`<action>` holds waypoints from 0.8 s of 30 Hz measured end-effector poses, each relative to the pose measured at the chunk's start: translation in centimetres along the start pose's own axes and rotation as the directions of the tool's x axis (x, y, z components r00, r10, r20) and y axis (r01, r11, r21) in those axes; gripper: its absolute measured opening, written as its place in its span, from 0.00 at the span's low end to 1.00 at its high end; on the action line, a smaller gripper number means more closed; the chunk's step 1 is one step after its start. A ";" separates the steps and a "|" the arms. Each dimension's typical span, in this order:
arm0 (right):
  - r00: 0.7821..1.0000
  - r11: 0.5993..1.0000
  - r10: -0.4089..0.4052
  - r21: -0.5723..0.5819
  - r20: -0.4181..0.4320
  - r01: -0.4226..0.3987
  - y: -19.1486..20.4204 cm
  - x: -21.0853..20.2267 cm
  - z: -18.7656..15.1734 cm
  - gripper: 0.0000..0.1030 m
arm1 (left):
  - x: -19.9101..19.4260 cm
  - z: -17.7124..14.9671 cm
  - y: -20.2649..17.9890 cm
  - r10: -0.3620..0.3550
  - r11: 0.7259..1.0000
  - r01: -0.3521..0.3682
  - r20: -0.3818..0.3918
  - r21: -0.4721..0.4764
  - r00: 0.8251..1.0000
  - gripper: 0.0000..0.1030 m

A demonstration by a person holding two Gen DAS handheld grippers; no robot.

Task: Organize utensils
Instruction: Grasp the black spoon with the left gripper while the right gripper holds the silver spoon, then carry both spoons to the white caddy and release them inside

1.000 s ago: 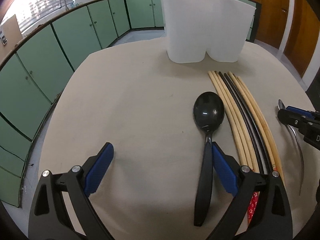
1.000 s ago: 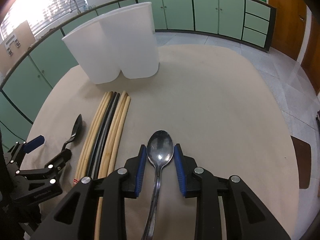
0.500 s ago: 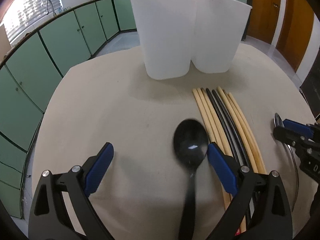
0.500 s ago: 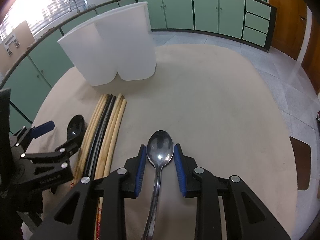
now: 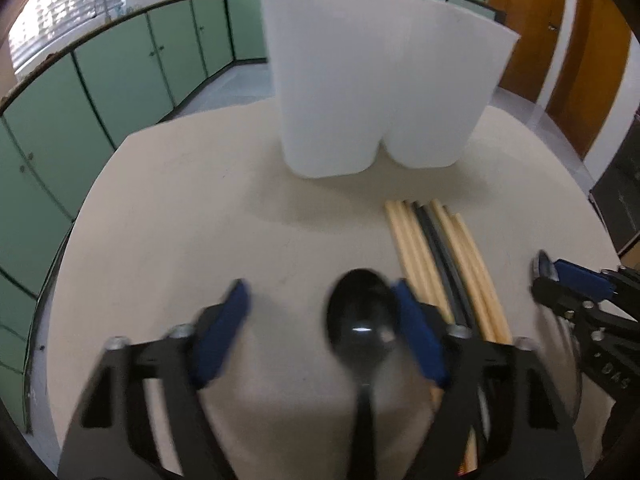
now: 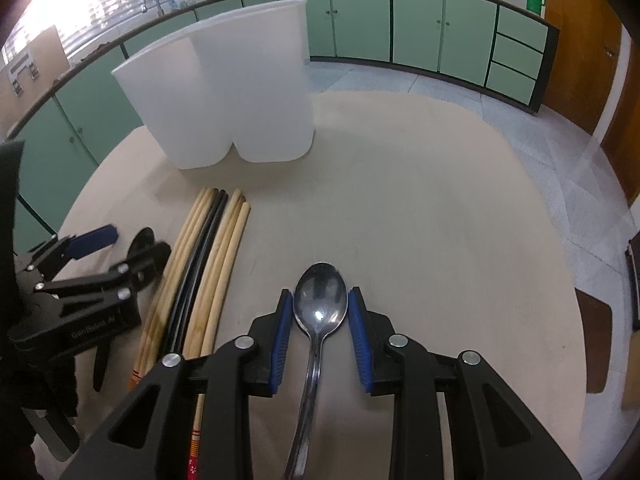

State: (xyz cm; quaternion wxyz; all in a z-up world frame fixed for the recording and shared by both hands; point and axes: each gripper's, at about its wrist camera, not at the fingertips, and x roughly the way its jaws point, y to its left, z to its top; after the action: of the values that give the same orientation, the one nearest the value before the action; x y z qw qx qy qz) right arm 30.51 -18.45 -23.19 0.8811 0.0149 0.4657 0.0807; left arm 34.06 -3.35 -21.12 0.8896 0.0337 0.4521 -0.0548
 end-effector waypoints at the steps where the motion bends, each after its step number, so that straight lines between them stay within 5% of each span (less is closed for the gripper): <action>1: 1.000 1.000 -0.001 -0.002 0.004 0.001 0.1 0.0 -0.1 0.27 | -0.1 0.0 -0.1 -0.013 1.000 0.013 0.004 0.003 1.000 0.42; 2: 1.000 1.000 -0.003 -0.004 0.007 0.003 0.3 -0.1 -0.2 0.27 | -0.2 0.0 -0.2 -0.027 1.000 0.027 0.007 0.002 1.000 0.34; 7: 0.996 1.000 0.005 -0.025 0.089 -0.003 0.9 -1.7 -1.0 0.27 | -1.3 -0.7 -0.1 -0.077 0.997 0.077 0.047 -0.009 0.996 0.33; 11: 0.976 0.996 0.086 -0.007 0.199 -0.086 0.5 -4.6 -0.8 0.27 | -4.5 -1.1 0.9 -0.085 0.996 0.090 0.187 -0.022 0.979 0.32; 18: 0.904 0.981 0.185 -0.022 0.386 -0.191 -0.3 -10.8 2.0 0.27 | -11.5 0.7 1.8 -0.108 0.987 0.149 0.432 -0.061 0.895 0.32; 24: 0.836 0.977 0.203 -0.051 0.509 -0.206 -0.3 -14.2 6.9 0.27 | -14.8 5.9 0.7 -0.105 0.983 0.172 0.569 -0.065 0.816 0.32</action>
State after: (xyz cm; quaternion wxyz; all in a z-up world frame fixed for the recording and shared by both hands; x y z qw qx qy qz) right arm 28.35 -20.67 -7.66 0.9592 0.0882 0.2112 0.1661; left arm 30.22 -2.29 -5.70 0.9773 -0.0673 0.1733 -0.1013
